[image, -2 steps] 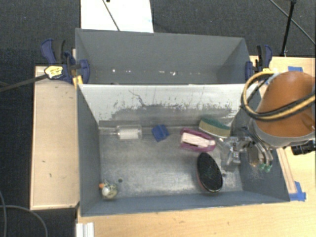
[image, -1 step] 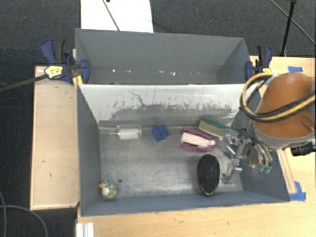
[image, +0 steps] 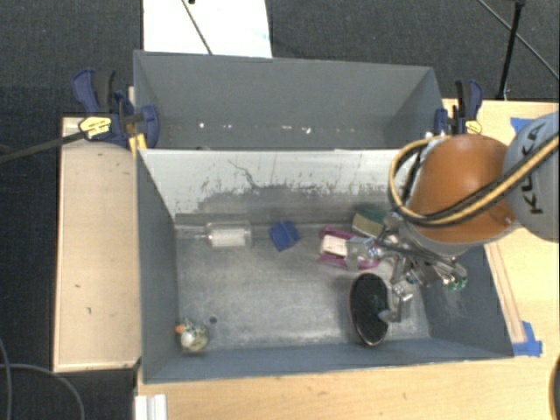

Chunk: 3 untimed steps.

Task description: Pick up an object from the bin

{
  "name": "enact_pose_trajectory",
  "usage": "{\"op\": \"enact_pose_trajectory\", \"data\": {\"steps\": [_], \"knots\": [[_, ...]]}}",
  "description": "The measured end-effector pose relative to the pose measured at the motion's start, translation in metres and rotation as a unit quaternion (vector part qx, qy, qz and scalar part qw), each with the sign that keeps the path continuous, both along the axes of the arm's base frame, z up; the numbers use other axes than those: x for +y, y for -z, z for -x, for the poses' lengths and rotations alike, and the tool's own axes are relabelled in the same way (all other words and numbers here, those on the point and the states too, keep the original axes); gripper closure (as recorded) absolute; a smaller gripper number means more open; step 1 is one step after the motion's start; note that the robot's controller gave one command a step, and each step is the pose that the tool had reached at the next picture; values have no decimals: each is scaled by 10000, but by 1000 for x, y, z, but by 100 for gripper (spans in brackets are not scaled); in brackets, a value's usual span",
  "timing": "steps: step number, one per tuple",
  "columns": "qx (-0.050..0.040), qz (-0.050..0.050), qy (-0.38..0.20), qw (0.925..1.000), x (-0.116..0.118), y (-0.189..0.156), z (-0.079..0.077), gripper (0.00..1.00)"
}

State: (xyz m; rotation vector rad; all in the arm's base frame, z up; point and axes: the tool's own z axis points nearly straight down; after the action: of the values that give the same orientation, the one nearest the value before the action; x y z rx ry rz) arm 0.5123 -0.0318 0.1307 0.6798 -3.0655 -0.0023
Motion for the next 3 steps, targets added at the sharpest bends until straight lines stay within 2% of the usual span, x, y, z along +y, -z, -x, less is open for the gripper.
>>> {"op": "enact_pose_trajectory", "data": {"steps": [1,2,3], "knots": [[12,-3,-1943,9809,1,62,6,0],[-5,-3,-1934,9811,1,61,5,100],[-30,13,-909,9959,-86,5,21,100]]}}
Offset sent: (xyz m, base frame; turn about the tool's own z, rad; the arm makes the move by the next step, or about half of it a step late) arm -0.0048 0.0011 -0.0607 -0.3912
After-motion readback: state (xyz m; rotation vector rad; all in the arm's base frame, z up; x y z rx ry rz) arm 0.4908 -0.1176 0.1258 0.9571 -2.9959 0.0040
